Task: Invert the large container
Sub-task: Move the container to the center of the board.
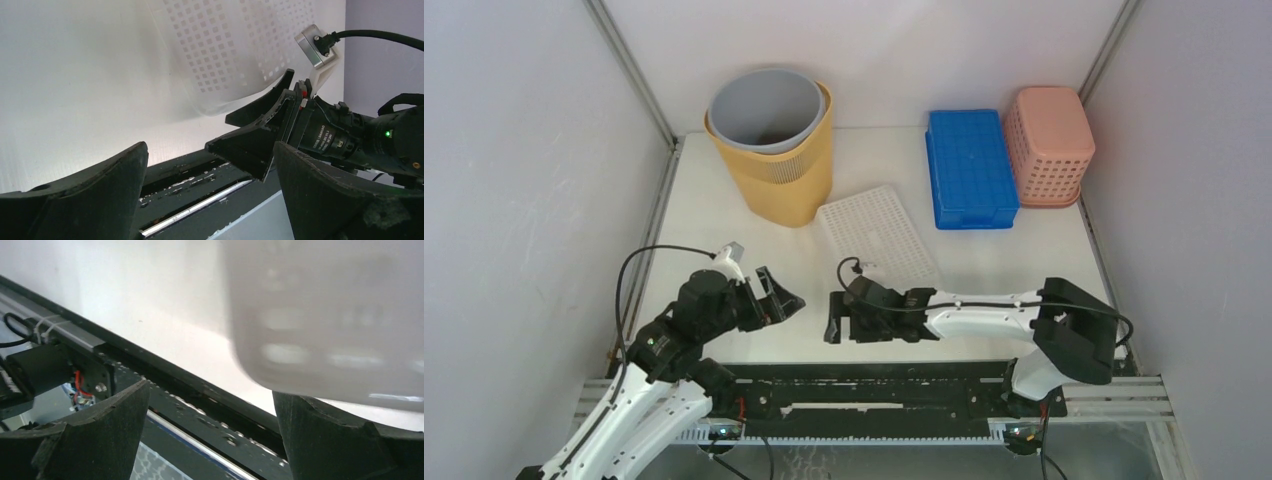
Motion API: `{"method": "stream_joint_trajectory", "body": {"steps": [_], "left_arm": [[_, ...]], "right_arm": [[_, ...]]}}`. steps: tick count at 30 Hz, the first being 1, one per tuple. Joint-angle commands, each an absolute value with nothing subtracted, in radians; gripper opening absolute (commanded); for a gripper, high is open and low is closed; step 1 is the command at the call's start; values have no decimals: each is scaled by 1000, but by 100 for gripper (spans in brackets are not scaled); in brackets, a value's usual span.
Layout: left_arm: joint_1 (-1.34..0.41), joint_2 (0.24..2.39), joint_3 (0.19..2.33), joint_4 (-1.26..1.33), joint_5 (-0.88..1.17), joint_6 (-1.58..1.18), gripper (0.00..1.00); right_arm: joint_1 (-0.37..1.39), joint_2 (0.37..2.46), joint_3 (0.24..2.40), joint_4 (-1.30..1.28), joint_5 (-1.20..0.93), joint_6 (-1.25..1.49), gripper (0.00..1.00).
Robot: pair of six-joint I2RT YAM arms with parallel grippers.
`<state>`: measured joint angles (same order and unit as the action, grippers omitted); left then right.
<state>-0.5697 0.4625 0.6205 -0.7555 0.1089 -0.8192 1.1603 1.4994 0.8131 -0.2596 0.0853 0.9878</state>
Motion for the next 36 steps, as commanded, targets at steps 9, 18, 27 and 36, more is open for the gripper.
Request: {"method": "stream_joint_trajectory", "body": {"steps": [9, 18, 27, 36], "left_arm": [[-569, 433, 615, -714, 104, -799, 100], [-569, 436, 613, -718, 103, -801, 100], [-569, 414, 600, -720, 102, -811, 100], [-569, 457, 598, -686, 109, -805, 100]], "right_arm": [[1137, 1636, 1003, -235, -27, 846, 100], [1034, 1625, 1051, -266, -83, 728, 100], [1027, 1459, 1157, -382, -95, 625, 100], [1054, 1267, 1142, -602, 10, 616, 100]]}}
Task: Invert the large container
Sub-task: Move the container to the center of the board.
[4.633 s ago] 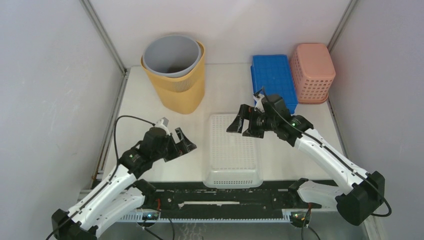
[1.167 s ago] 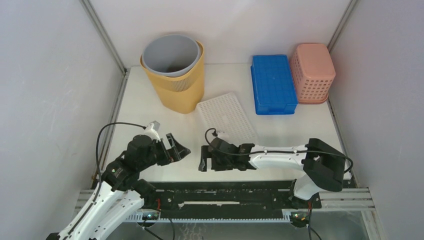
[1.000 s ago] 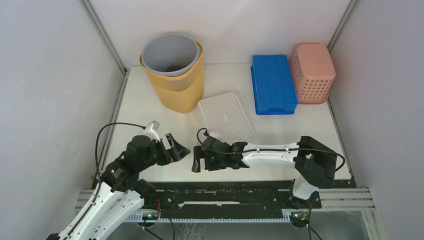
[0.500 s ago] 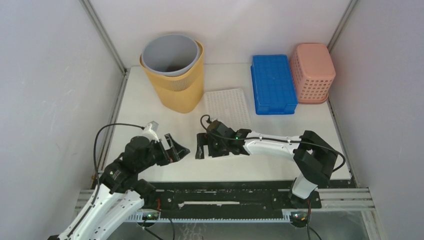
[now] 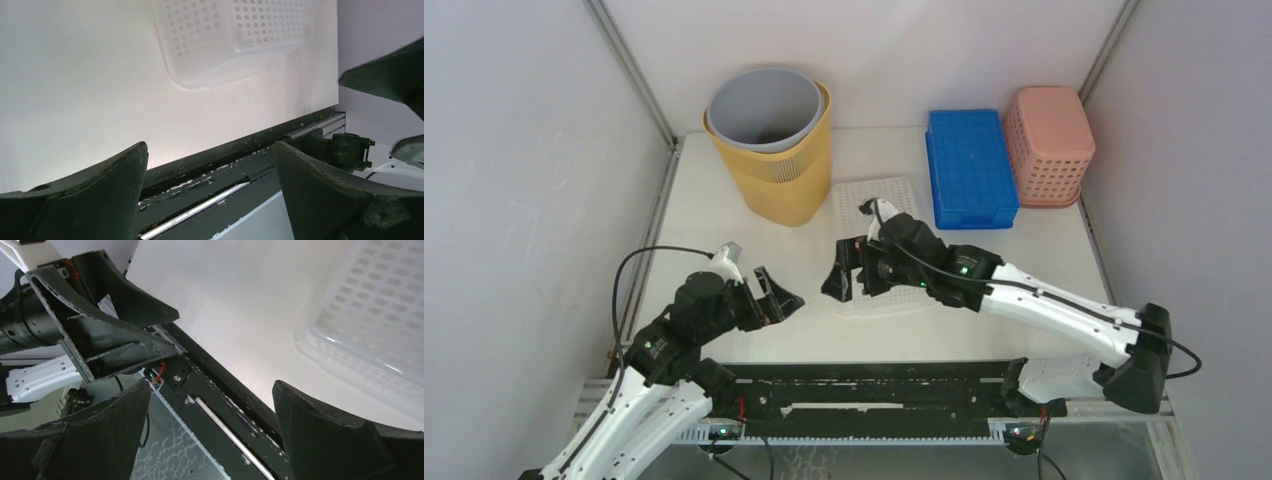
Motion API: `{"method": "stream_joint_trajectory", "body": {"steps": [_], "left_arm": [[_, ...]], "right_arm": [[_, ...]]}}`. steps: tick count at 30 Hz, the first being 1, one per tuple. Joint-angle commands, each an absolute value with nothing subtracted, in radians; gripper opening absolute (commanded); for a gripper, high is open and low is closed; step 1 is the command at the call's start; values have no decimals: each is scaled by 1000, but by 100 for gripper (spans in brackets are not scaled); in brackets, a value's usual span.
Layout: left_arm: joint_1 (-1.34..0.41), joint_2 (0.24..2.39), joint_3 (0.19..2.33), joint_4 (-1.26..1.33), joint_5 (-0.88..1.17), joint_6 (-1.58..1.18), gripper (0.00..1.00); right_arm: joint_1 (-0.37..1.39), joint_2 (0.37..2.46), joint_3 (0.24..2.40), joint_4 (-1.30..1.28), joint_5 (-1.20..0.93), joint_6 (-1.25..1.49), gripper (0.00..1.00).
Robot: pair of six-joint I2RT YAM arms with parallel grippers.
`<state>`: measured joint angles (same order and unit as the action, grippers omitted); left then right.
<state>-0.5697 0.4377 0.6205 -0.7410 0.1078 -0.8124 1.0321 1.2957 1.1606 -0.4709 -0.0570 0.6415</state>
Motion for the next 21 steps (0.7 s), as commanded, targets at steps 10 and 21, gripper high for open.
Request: {"method": "stream_joint_trajectory", "body": {"steps": [10, 21], "left_arm": [[-569, 490, 608, -672, 117, -798, 100], [-569, 457, 607, -707, 112, -799, 100]], "right_arm": [[1205, 1357, 1038, -638, 200, 711, 99], [993, 1634, 1124, -479, 212, 744, 98]]}}
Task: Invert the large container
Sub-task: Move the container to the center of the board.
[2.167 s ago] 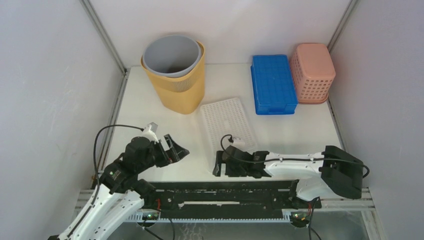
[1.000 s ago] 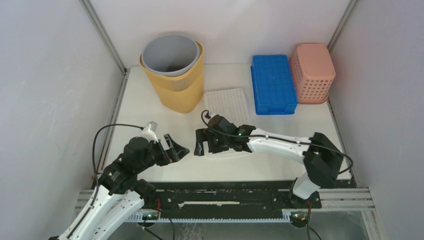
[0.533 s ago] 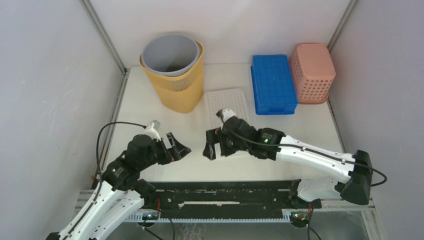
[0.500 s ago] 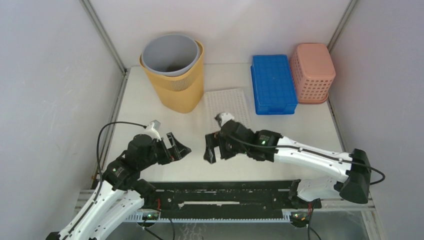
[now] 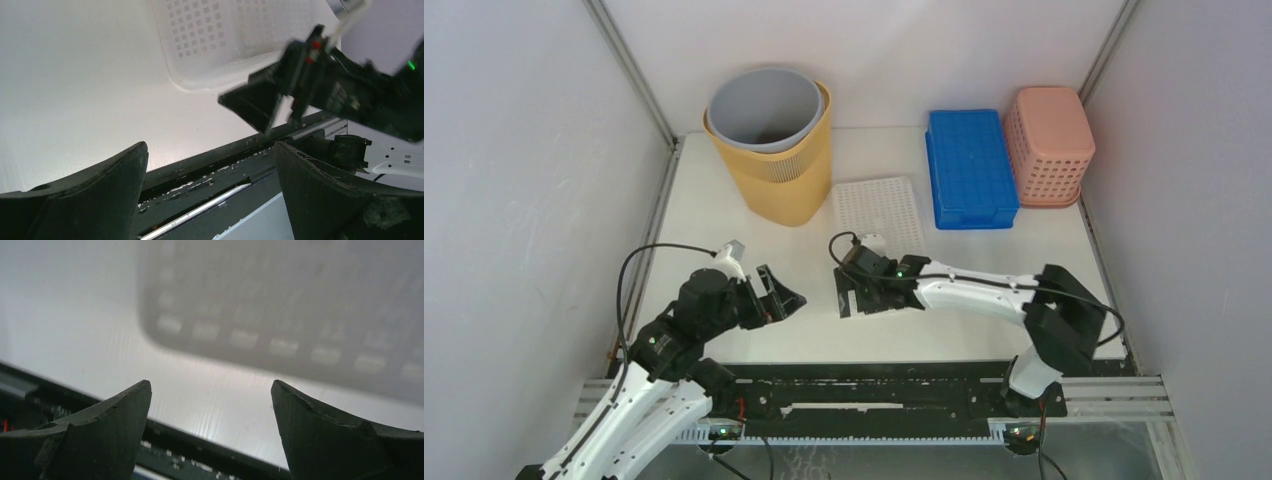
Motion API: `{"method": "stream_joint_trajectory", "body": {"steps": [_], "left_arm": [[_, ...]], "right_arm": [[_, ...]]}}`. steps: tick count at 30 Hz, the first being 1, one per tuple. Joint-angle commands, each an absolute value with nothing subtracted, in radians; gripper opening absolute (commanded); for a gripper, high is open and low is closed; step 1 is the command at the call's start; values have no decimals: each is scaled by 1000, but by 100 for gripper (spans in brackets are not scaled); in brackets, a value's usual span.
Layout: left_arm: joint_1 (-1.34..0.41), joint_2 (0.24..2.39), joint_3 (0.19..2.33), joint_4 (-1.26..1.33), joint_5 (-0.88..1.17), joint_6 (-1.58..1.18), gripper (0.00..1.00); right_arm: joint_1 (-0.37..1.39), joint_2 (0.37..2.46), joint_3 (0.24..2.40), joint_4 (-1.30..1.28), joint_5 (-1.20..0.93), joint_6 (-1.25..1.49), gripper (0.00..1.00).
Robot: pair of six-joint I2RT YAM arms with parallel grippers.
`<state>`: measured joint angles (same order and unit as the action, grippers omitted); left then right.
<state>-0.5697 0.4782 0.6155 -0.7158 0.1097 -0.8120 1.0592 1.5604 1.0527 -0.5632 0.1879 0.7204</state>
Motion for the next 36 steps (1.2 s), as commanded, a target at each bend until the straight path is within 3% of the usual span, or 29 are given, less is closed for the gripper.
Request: {"method": "stream_joint_trajectory", "body": {"steps": [1, 8, 22, 36], "left_arm": [[-569, 452, 608, -711, 109, -801, 100], [-569, 477, 608, -706, 74, -806, 100], [-569, 751, 682, -513, 39, -823, 100], [-569, 649, 612, -548, 34, -825, 100]], "right_arm": [[974, 1656, 1135, -467, 205, 745, 98], [866, 1761, 1199, -383, 153, 758, 98], [716, 1744, 1362, -442, 86, 634, 98], [903, 1723, 1310, -430, 125, 651, 98]]}}
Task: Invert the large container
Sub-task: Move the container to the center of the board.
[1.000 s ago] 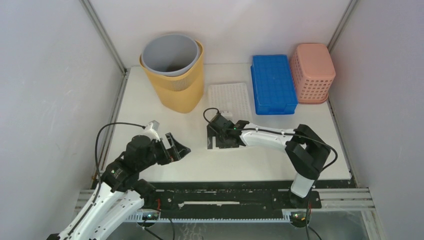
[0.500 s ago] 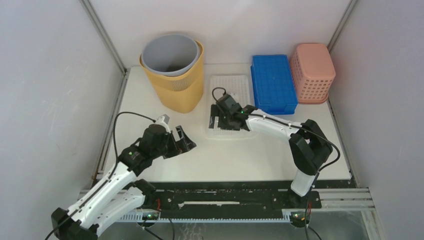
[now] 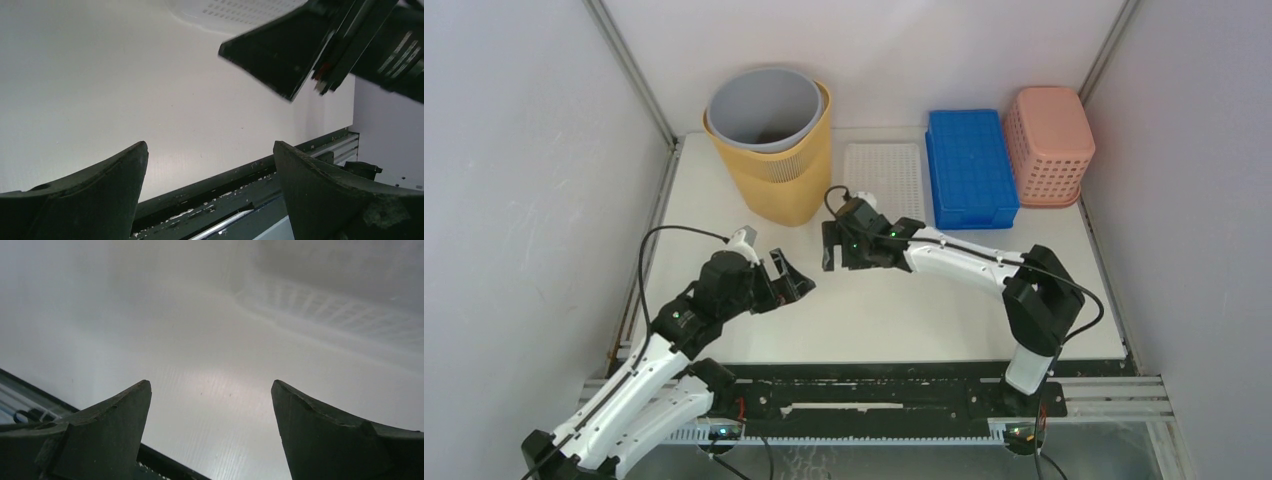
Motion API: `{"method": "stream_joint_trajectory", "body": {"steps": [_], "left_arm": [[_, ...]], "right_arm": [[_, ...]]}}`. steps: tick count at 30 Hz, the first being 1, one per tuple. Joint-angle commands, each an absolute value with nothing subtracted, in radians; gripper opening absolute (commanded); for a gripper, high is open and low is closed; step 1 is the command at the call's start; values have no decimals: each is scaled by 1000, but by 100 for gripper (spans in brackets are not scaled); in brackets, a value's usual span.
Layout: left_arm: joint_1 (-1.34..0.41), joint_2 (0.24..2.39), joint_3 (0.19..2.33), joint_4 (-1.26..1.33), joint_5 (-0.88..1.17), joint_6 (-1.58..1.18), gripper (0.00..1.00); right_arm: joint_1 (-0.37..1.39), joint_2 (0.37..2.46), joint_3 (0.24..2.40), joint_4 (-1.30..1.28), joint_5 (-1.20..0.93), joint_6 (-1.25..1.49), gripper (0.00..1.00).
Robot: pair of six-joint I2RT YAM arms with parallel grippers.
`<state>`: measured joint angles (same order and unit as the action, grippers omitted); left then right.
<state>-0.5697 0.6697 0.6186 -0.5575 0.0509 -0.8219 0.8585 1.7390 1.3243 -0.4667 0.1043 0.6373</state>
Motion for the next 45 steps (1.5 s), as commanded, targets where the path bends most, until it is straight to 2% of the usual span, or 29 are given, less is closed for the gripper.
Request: {"method": "stream_joint_trajectory", "body": {"steps": [1, 8, 21, 40, 45], "left_arm": [[-569, 646, 612, -552, 35, -824, 100], [-569, 612, 617, -596, 35, -821, 100], [-570, 542, 627, -690, -5, -811, 100], [-569, 518, 632, -729, -25, -810, 100], [-569, 503, 632, -742, -33, -815, 100]], "right_arm": [[909, 1740, 1310, -417, 117, 653, 98], [840, 1895, 1381, -410, 74, 691, 98], [683, 2028, 1471, -383, 23, 680, 98], [638, 2100, 1569, -319, 24, 826, 98], [607, 2058, 1531, -246, -58, 791, 98]]}}
